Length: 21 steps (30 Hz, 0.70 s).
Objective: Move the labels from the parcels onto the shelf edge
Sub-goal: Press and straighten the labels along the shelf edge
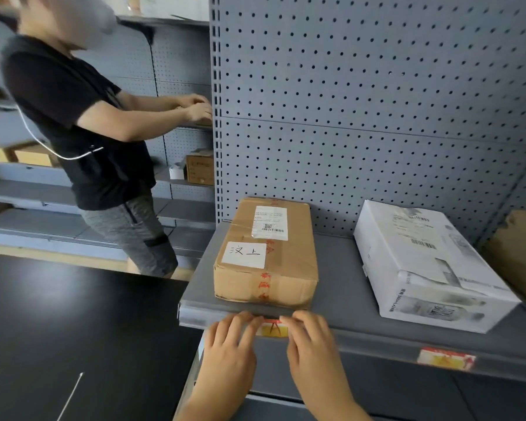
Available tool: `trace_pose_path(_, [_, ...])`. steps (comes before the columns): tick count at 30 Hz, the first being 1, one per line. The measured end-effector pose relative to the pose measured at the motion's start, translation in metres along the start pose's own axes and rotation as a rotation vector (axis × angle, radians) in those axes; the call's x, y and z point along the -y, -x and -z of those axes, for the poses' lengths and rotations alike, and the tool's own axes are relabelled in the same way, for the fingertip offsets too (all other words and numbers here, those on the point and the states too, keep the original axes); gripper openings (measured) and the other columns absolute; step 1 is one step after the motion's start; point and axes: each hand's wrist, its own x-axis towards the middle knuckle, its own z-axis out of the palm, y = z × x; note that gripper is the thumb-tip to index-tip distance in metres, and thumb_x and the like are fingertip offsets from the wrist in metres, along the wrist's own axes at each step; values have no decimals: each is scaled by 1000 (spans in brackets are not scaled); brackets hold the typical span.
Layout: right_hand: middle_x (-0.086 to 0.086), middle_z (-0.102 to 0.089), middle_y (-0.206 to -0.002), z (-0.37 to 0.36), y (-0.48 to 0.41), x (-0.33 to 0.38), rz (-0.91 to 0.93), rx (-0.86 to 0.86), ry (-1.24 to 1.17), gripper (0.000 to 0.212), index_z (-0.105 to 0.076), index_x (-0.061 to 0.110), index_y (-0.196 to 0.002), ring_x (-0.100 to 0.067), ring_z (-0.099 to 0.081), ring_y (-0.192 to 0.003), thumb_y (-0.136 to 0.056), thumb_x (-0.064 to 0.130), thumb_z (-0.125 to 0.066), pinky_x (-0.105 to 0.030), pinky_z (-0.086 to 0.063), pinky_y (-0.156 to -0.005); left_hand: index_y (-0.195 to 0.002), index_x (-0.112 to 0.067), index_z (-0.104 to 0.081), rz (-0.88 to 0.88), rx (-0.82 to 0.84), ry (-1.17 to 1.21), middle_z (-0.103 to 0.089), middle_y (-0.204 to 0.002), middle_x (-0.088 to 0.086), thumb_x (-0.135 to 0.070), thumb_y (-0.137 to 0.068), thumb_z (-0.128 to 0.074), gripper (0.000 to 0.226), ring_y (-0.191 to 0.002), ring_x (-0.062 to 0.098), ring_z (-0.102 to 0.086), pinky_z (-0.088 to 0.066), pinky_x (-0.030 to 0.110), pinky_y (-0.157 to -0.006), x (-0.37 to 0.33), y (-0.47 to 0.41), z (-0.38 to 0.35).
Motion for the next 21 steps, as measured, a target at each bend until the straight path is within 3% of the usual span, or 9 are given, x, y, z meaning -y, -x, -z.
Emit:
trace_pose_path(4, [-1, -59, -105, -7, 8, -3, 25, 19, 63, 57, -66, 14, -108, -16, -48, -96, -55, -2, -80, -31, -37, -87, -109, -23, -58, 26, -18, 1, -54, -112, -3, -7, -52, -58, 59, -103, 20, -48, -32, 35, -82, -1, 2, -3])
trace_pose_path(9, [3, -55, -109, -6, 12, 0, 16, 67, 41, 61, -64, 18, -111, -15, -46, -97, -54, 3, -79, -29, -52, -78, -109, -23, -56, 31, -30, -8, -55, -112, -1, -7, -50, -59, 61, -102, 21, -47, -33, 38, -82, -1, 4, -5])
trace_pose_path(16, [3, -49, -115, -3, 13, 3, 22, 112, 38, 63, -60, 17, -116, -16, -45, -103, -57, 8, -78, -28, -54, -80, -109, -22, -52, 62, -51, -49, -66, -106, 3, -6, -53, -59, 58, -102, 22, -47, -33, 41, -83, -4, 4, -7])
trace_pose_path(21, [3, -48, -118, -5, 15, 12, 18, 152, 24, 65, -54, 19, -122, -14, -44, -106, -61, 9, -75, -25, -53, -80, -108, -21, -53, 126, -67, -66, -66, -105, 4, -13, -65, -37, 47, -101, 22, -48, -34, 40, -83, -4, 7, -2])
